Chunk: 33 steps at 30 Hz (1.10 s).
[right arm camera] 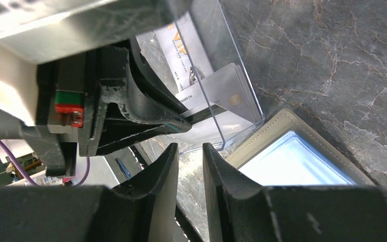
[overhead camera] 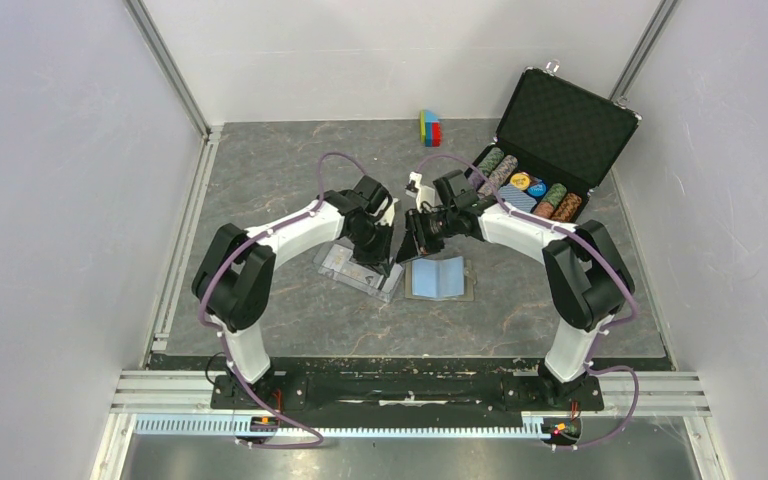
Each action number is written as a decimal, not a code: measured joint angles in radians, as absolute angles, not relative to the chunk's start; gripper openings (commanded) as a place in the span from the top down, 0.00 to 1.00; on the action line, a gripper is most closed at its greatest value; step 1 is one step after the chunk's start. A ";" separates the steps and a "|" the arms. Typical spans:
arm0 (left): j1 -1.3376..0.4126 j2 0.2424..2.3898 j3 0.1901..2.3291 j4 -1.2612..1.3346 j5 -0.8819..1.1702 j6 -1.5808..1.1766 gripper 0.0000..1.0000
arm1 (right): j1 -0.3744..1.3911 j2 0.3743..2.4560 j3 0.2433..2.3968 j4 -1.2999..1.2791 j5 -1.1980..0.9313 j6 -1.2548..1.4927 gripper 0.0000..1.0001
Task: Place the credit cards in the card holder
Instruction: Pick up the credit card from the storage box.
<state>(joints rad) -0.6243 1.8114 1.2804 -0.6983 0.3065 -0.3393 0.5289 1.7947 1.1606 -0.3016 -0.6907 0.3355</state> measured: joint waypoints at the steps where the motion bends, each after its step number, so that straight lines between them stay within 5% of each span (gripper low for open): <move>1: -0.624 1.813 1.278 -0.694 0.316 -0.339 0.83 | 0.528 1.794 1.161 -0.302 -0.691 0.336 0.73; 6: -0.624 1.814 1.254 -0.669 0.350 -0.340 0.97 | 0.519 1.790 1.161 -0.302 -0.690 0.330 0.73; 23: -0.625 1.621 1.243 -0.711 0.160 -0.344 0.98 | 0.426 1.695 1.105 -0.307 -0.649 0.302 0.70; 33: -0.627 1.458 1.100 -0.387 0.316 -0.463 0.98 | 0.329 1.623 0.987 -0.329 -0.606 0.249 0.71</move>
